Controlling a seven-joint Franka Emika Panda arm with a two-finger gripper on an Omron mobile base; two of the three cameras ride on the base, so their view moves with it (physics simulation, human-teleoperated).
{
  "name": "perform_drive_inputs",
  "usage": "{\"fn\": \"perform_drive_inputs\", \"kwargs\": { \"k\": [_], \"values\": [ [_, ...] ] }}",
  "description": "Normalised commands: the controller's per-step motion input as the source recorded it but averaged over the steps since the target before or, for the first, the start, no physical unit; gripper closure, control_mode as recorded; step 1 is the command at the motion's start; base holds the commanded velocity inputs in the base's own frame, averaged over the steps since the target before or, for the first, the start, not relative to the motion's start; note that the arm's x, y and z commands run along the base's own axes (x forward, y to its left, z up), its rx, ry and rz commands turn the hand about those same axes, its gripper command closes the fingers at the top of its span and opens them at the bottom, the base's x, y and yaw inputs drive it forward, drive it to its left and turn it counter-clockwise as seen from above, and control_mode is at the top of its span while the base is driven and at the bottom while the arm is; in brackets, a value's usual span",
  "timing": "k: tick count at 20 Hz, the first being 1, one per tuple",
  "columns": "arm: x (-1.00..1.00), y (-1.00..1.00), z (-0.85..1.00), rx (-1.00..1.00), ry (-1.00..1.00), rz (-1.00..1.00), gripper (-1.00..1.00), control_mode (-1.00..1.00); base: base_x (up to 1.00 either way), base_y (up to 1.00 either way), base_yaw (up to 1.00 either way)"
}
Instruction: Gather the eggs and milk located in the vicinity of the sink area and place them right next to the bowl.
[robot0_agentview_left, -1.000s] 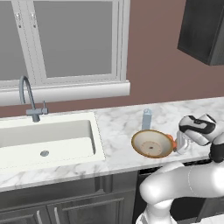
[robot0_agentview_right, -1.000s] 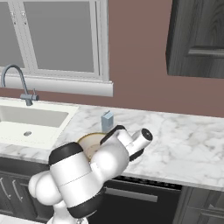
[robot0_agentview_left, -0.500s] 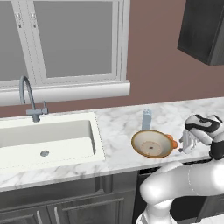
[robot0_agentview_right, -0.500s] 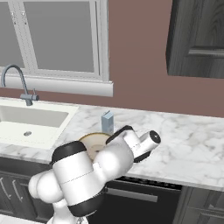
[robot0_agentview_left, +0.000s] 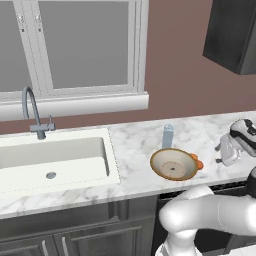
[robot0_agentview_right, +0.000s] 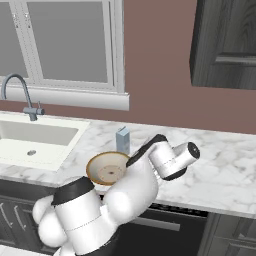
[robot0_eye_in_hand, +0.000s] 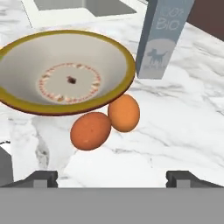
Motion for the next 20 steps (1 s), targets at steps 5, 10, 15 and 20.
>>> {"fn": "perform_drive_inputs", "kwargs": {
  "k": [5, 10, 15, 20],
  "values": [
    [-0.39, -0.11, 0.89, 0.03, -0.29, 0.00, -1.00, -1.00, 0.00, 0.00, 0.00],
    [-0.36, -0.33, 0.87, 0.10, -0.32, 0.00, -1.00, -1.00, 0.00, 0.00, 0.00],
    [-0.32, -0.35, 0.90, 0.13, -0.29, 0.00, -1.00, -1.00, 0.00, 0.00, 0.00],
    [-0.27, -0.39, 0.73, 0.14, -0.22, 0.00, -1.00, -1.00, 0.00, 0.00, 0.00]
  ]
}}
